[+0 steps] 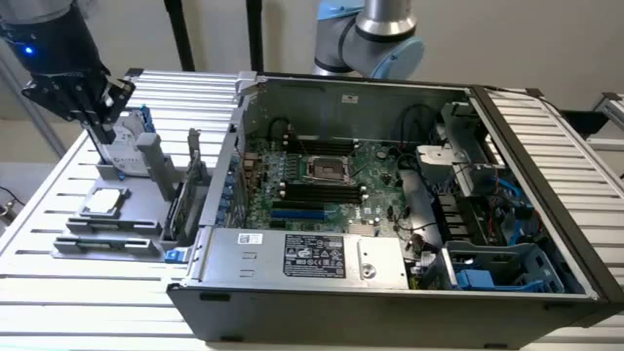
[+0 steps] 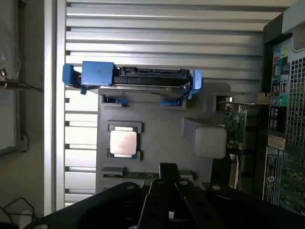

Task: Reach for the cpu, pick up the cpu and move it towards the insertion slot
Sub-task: 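Pick up the cpu and move it towards the insertion slot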

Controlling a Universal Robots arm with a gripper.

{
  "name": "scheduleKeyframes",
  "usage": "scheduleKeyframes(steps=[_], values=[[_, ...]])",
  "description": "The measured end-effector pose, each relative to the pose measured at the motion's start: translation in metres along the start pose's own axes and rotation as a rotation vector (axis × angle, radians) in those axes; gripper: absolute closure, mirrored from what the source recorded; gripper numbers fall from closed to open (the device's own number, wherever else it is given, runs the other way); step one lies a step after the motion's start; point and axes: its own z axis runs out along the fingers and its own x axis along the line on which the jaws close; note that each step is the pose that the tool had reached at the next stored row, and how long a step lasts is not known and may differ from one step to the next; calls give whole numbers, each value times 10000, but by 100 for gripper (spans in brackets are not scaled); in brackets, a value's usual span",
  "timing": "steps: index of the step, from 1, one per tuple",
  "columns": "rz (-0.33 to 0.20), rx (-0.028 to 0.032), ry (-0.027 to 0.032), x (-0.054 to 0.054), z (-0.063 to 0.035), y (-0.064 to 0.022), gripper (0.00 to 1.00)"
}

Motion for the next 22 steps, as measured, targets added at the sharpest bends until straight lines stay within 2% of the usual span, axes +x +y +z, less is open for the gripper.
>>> scheduleKeyframes(steps=[12,14,22], values=[[4,0,0,14,1,1,89],[0,0,0,69,3,1,89],[0,0,0,426,20,10,89]])
